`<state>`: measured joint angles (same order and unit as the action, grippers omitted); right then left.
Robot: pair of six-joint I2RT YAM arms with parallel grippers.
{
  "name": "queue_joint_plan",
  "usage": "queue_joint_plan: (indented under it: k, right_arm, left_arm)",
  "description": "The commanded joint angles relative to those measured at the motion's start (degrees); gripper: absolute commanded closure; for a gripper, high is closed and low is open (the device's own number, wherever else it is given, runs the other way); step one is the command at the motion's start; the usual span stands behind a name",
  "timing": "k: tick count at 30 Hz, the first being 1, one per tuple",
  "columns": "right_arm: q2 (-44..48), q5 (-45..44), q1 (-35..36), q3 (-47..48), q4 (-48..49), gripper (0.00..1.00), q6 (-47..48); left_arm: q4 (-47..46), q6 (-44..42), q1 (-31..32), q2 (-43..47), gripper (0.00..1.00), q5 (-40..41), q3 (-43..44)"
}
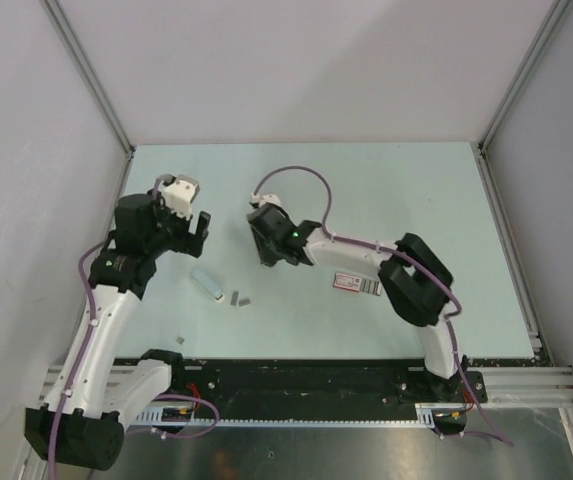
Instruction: Unload the staples from the stapler
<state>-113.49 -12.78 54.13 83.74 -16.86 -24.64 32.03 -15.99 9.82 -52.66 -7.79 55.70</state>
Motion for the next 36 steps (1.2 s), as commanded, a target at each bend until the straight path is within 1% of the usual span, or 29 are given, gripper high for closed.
queue_joint_plan:
  k: [1,5,7,9,12,14,19,22,24,27,32,36]
  right_arm:
    - [-7.6,-1.9,0.5,18.0,-10.2,1.0,3.6]
    - [-15.0,-1.3,0.9,29.0,-19.1,1.0,3.8]
    - [-17.9,-0.9,0.9,33.1,-22.5,0.95,3.5]
    - [-19.8,-0.4,0.8,35.8,-24.6,0.82,3.2]
    - [-20.8,0.5,0.6,37.1,-25.5,0.59,2.9]
    - [-20.6,1.0,0.4,37.3,-25.4,0.49,2.7]
    - [-19.4,2.6,0.1,37.4,-24.8,0.35,2.4]
    - [-17.6,2.6,-0.2,36.9,-24.9,0.31,2.0]
    - [-14.9,1.6,-0.4,35.5,-24.6,0.29,1.8]
    - [-9.0,0.3,-1.6,30.1,-22.9,0.29,1.0]
    - [3.3,-2.0,-6.5,13.2,-18.1,0.3,-1.9]
    - [10.4,-3.6,-12.3,-1.1,-15.8,0.35,-6.2]
  left_arm:
    - [3.5,1.0,-5.3,1.8,0.1,-6.7,1.2]
    - [4.5,0.9,-8.4,2.4,0.1,-8.5,0.5]
    - [5.0,0.9,-9.3,2.0,0.1,-9.2,0.6]
    - [5.3,0.9,-9.6,1.5,0.1,-9.9,0.7]
    - [5.7,1.2,-11.1,0.7,0.1,-10.9,0.9]
    - [5.9,1.3,-11.4,0.2,0.1,-11.2,1.0]
    - [6.1,1.3,-11.5,-0.3,0.1,-11.8,1.0]
    - [6.3,1.2,-11.5,-0.6,0.09,-11.7,1.0]
    - [6.4,1.0,-11.5,-0.7,0.09,-11.5,0.9]
    - [6.4,0.5,-11.6,-1.0,0.09,-11.1,0.8]
    - [6.5,-0.1,-11.6,-1.1,0.09,-10.8,1.0]
    - [6.5,-0.1,-11.7,-1.3,0.09,-11.1,1.1]
